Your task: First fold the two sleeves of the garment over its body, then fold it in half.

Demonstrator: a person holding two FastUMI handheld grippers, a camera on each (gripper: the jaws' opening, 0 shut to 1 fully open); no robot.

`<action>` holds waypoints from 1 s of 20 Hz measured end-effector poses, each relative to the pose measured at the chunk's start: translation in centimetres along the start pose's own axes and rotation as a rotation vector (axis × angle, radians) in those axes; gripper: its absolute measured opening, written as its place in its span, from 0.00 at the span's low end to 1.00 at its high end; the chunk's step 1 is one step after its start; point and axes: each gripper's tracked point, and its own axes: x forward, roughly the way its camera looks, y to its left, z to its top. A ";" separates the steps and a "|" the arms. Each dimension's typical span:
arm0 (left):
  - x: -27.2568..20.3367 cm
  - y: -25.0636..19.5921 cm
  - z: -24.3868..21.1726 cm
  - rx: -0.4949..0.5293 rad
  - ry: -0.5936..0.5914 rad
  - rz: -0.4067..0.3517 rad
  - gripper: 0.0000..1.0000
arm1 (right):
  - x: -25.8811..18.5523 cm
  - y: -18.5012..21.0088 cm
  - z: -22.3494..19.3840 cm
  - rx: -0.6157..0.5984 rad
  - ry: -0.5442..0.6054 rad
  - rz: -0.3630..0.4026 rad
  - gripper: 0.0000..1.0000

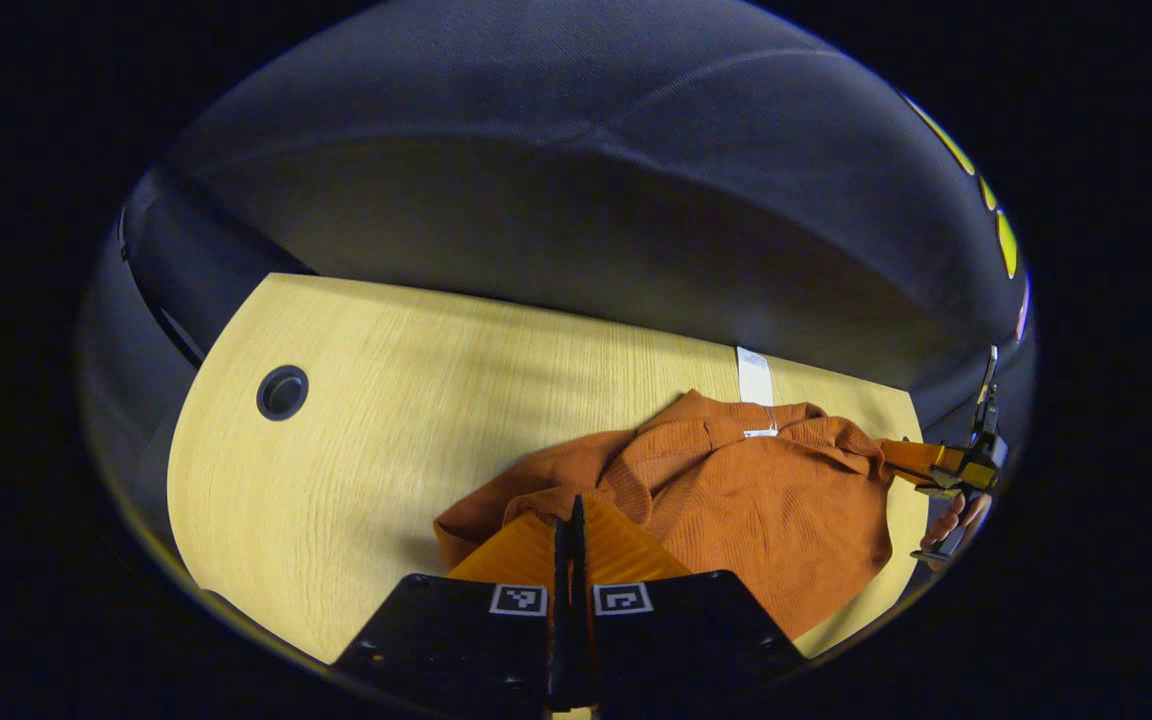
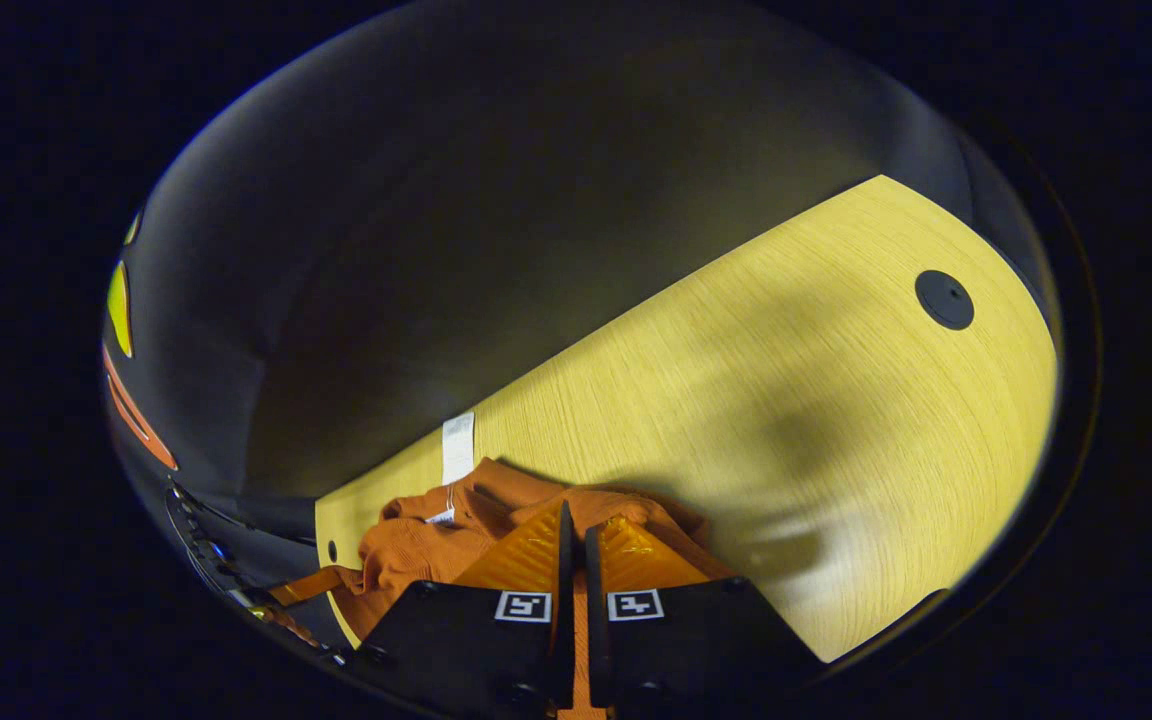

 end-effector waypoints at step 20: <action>-4.1 -2.4 5.8 -0.208 -0.296 -0.131 0.79 | -11.8 5.1 5.6 -0.170 -0.274 0.028 0.98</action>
